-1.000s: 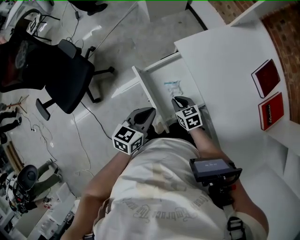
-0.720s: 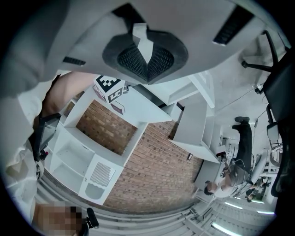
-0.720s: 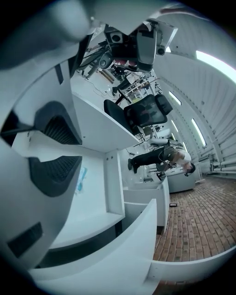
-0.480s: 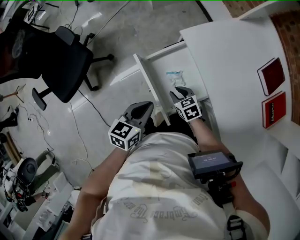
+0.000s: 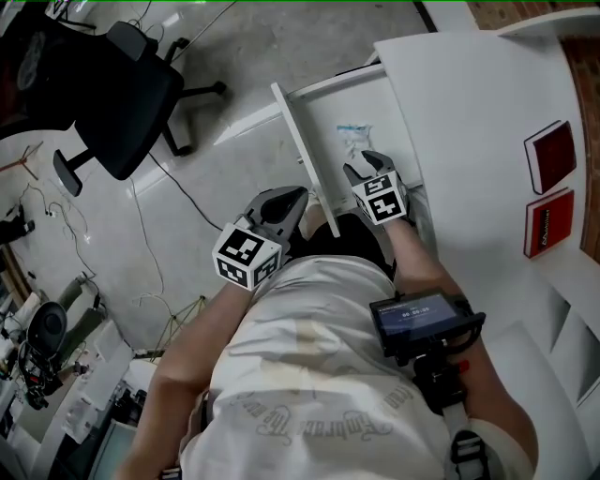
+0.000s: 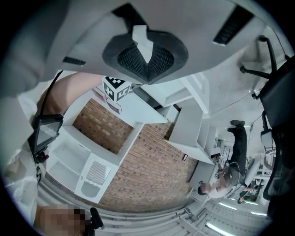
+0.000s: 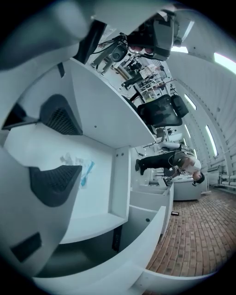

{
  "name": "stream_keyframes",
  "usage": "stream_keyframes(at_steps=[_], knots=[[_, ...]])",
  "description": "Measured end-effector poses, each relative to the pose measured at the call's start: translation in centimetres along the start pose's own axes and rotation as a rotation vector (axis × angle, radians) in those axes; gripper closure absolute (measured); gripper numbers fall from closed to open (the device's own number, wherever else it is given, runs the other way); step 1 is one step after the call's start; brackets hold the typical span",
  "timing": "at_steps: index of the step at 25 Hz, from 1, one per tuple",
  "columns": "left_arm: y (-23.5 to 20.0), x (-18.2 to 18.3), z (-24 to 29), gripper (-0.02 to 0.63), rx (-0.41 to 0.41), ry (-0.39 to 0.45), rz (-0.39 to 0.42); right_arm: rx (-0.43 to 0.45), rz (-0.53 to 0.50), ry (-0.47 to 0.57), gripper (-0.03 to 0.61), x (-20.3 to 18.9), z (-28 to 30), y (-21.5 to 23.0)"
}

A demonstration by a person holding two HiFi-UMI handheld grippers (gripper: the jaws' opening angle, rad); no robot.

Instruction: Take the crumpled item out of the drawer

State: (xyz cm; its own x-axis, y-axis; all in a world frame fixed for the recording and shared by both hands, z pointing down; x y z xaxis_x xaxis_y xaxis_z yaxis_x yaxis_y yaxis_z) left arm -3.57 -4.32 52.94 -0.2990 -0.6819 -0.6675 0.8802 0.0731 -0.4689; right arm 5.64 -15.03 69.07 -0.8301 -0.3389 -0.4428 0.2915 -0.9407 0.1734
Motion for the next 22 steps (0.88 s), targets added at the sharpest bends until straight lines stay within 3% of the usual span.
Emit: stream_keyframes(at_steps=[11, 22], knots=[[-0.4, -1.6, -0.6, 0.594, 0.043, 0.007, -0.041, -0.027, -0.250, -0.135, 0.334, -0.9, 3.0, 1.9], [-0.3, -2.7, -1.3, 0.594, 0.085, -0.002, -0.089, -0.035, -0.422, -0.255, 0.316, -1.2, 5.5, 3.8]])
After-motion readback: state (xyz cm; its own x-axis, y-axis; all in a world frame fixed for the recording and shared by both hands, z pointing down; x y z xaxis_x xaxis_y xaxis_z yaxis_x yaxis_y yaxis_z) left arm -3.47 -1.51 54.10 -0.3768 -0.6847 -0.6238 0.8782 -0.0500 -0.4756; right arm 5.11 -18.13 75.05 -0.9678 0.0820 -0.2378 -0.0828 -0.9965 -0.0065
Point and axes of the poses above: the fingertips, and each gripper's own axes: z forward along the fingers, y to its right, x out of its top, the point moved 3 cm from there along -z, backward along the fingers, and after that the axes turned 4 degrees about -y, right-handed, at the moved point
